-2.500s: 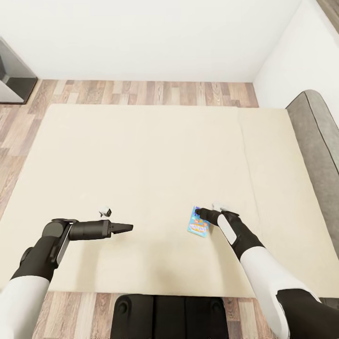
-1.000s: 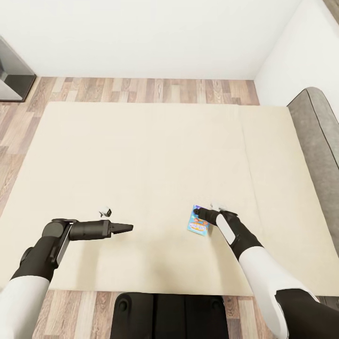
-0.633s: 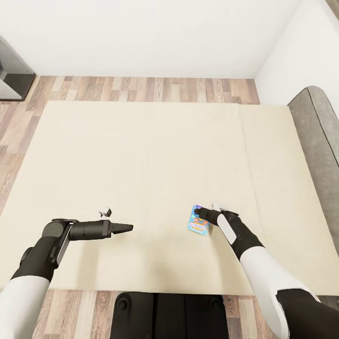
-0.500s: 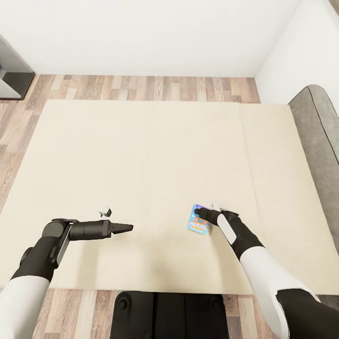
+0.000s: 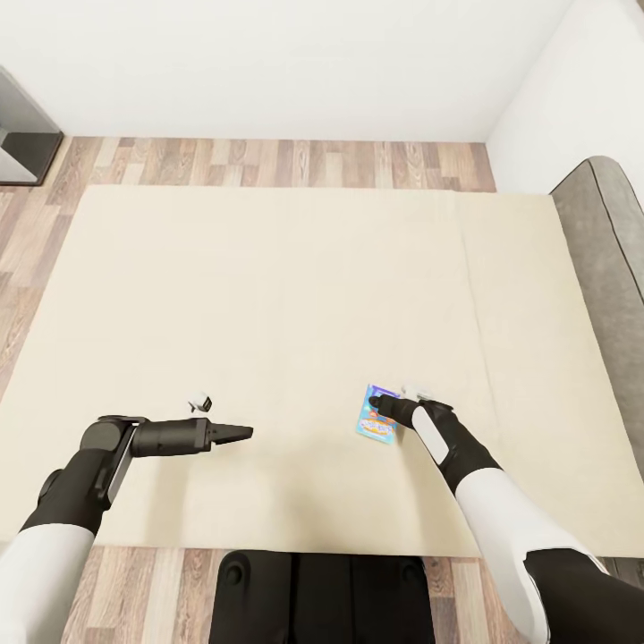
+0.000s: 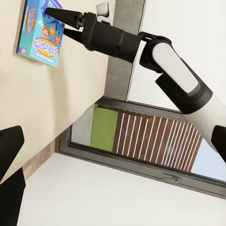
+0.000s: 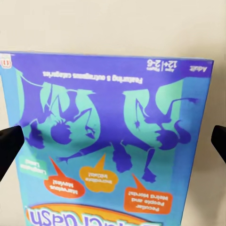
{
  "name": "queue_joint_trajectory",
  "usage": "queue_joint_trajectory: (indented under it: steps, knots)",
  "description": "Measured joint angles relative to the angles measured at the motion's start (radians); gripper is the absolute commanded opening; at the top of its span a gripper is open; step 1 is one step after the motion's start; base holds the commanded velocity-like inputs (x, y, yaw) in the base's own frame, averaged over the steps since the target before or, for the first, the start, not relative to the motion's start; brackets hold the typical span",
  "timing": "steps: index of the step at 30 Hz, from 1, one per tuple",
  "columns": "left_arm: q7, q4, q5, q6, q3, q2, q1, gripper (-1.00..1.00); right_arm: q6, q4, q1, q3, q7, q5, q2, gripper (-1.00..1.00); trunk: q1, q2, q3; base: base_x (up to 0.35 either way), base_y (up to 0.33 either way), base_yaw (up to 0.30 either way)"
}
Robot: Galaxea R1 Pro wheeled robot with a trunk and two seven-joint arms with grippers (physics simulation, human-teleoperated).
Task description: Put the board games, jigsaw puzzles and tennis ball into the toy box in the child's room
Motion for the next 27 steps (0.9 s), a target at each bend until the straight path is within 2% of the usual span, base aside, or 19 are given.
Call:
queue_joint_trajectory:
  steps: [27]
  knots:
    - [0.0, 0.0, 0.0, 0.0, 0.0, 0.0, 0.0, 1.0, -0.001, 0.001, 0.0, 0.0, -0.001, 0.008, 0.003, 1.0, 0.0, 0.0, 0.0, 0.0, 0.0, 0.0]
